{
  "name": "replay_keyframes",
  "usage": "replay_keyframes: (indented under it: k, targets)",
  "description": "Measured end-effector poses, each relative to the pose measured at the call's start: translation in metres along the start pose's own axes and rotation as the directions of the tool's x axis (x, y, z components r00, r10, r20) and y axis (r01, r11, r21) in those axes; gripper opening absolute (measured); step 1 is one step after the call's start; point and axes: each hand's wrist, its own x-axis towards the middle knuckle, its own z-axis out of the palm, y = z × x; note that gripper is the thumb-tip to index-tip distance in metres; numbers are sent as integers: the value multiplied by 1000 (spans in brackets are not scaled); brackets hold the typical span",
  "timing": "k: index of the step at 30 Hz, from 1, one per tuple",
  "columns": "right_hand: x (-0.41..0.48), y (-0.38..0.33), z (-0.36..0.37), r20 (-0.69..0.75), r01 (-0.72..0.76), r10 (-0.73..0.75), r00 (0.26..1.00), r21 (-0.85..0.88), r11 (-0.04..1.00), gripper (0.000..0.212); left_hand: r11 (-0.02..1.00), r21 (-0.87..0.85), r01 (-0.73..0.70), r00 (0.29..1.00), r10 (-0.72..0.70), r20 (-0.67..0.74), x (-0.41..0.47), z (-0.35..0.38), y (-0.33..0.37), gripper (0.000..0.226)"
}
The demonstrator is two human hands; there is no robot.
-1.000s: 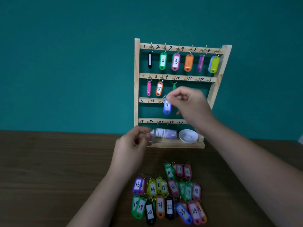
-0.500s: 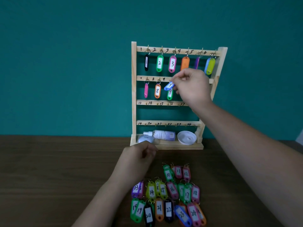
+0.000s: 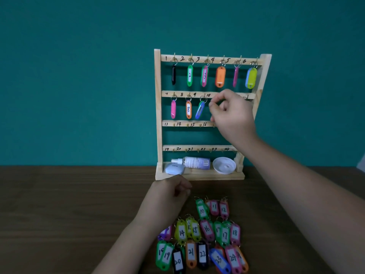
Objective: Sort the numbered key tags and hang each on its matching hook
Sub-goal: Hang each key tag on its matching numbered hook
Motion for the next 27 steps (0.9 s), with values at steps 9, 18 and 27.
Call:
replay_keyframes:
  k: [9,18,27]
  targets:
    - [-63,42,0,215,79,-83,973,24,997,11,1000,30,-2,1000,2,2,3,8,-4,14]
    - [-117,88,11,510,-61,40,859,24,998,7,995,93,46,997,-51,54,8,18,-8,13]
    - [-128,93,6,744,-40,85,663,-78,996,8,984,169,50,993,-67,97,11,26,-10,12]
